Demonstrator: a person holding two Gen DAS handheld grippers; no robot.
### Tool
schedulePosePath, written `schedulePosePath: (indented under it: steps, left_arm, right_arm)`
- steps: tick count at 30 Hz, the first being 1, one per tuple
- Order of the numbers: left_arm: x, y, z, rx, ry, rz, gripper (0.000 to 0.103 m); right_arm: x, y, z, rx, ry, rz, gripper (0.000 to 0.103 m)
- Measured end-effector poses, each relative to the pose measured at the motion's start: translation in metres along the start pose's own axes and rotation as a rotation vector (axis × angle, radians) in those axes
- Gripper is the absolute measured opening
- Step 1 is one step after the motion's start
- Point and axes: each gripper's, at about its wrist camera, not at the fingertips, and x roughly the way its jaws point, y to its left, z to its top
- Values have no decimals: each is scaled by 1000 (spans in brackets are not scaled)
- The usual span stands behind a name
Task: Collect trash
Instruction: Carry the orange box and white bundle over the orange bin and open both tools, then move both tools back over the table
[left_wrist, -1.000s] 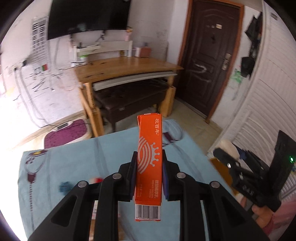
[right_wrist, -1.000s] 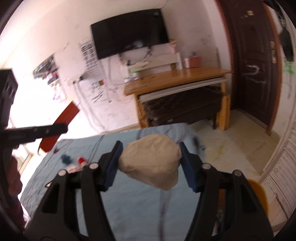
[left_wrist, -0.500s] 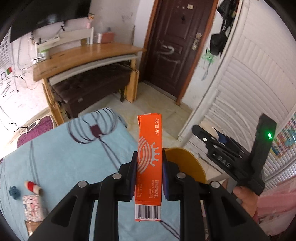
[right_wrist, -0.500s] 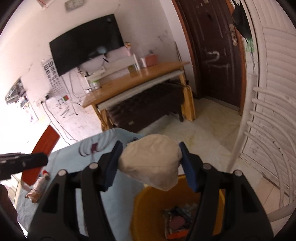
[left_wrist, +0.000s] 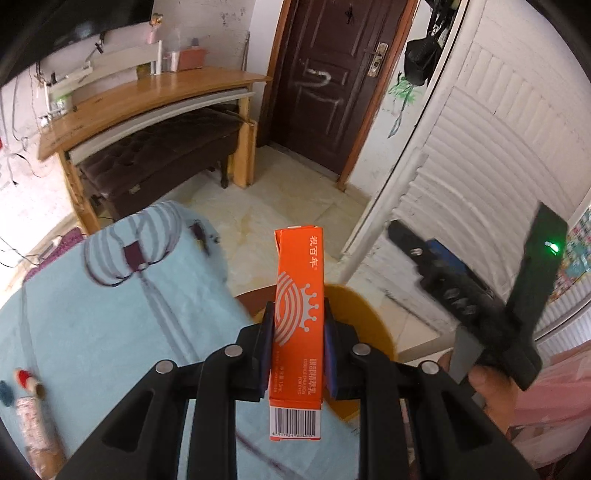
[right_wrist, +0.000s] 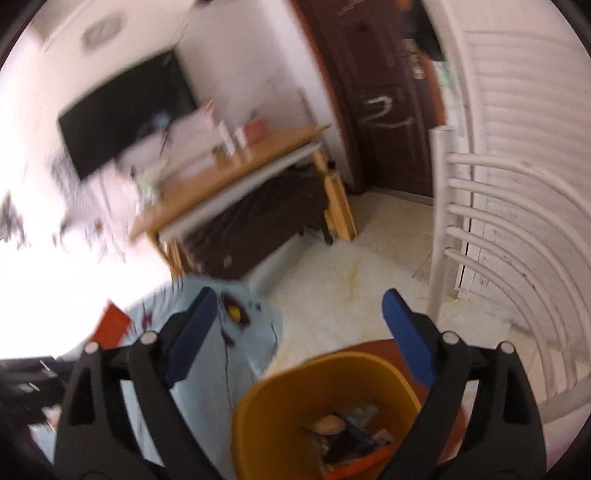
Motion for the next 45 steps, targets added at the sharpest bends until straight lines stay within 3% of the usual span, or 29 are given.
schedulePosePath:
  steps: [2, 3, 4, 5, 6, 16, 22, 27, 33, 42, 45]
  left_arm:
    - [11, -3, 7, -10, -19, -40, 25]
    - [15, -2, 9, -20, -19, -74, 44]
    - [19, -2, 10, -30, -15, -101, 72]
    - [23, 0, 11, -52, -10, -133, 82]
    - [25, 2, 10, -70, -15, -147, 85]
    - [16, 1, -7, 14, -59, -26, 85]
    - [-3, 7, -9, 14, -90, -11, 85]
    - [-20, 28, -16, -46, -109, -18, 85]
    - [-46, 73, -31, -134, -112, 21, 85]
    - [-108, 180, -69, -233, -130, 260, 85]
    - [-123, 219, -81, -295, -124, 308, 85]
  right_arm:
    - [-7, -14, 4, 61, -24, 24, 87]
    - [-9, -19, 5, 74, -26, 27, 87]
    - [-9, -21, 6, 75, -27, 23, 87]
    - [-9, -23, 7, 77, -29, 15, 87]
    - [-8, -25, 7, 78, -28, 12, 87]
    - [-1, -5, 7, 29, -17, 28, 87]
    - [0, 9, 5, -6, -13, 43, 88]
    - [1, 32, 1, -53, -6, 65, 92]
    - [2, 70, -10, -121, 16, 128, 92]
    - [-1, 138, -38, -243, 71, 257, 95]
    - [1, 165, -54, -311, 106, 290, 95]
